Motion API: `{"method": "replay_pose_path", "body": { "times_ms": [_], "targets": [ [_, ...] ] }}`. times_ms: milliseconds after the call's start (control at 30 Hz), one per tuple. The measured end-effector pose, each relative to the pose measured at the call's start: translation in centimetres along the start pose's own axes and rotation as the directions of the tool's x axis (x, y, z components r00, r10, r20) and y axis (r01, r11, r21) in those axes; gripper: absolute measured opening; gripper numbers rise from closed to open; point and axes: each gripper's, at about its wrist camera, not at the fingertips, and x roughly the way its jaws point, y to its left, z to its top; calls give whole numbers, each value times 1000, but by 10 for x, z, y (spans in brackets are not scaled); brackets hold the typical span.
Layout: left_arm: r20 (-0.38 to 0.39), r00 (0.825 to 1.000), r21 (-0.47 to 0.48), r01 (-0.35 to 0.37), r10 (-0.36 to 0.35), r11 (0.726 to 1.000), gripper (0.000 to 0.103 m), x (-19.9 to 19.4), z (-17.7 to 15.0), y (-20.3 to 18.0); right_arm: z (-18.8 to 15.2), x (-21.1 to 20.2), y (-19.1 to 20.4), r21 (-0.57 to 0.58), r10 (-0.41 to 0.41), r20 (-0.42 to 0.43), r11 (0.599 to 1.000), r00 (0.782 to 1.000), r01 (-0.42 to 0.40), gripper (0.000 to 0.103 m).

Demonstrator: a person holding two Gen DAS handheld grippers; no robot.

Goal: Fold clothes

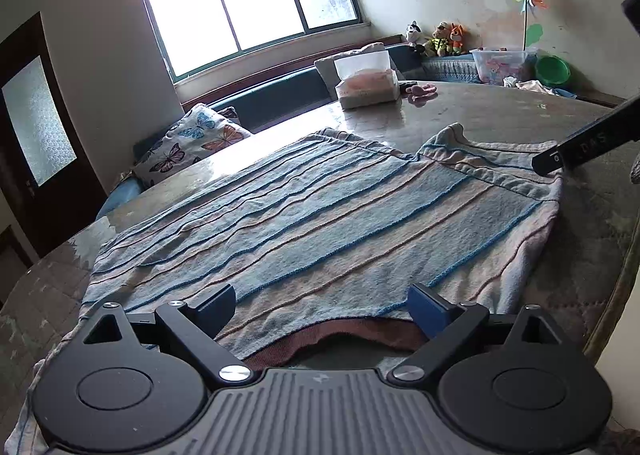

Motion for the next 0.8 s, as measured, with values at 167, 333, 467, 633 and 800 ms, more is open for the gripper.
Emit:
{"method": "replay_pose_path", "body": {
  "times_ms": [167,333,467,633,800],
  "targets": [
    [0,1000,-2,-4,4,1000,97,0,1,1,-2,3,0,36,-30,10,999,999,30,28],
    [2,1000,-5,-7,7,1000,97,-1,1,3,2,-3,-6,94,6,26,996,1000,-9,5],
    [7,1000,-19,-14,14,1000,97,-2,1,8,14,-23,2,60,50,91,997,995,-56,5],
    [11,1000,-43,-27,28,999,98,-6,0,14,31,-52,27,-22,170,164,985,972,-169,5],
    [8,999,-63,-43,43,997,99,-11,-4,21,39,-56,75,-138,313,154,946,937,-293,5]
  ]
}}
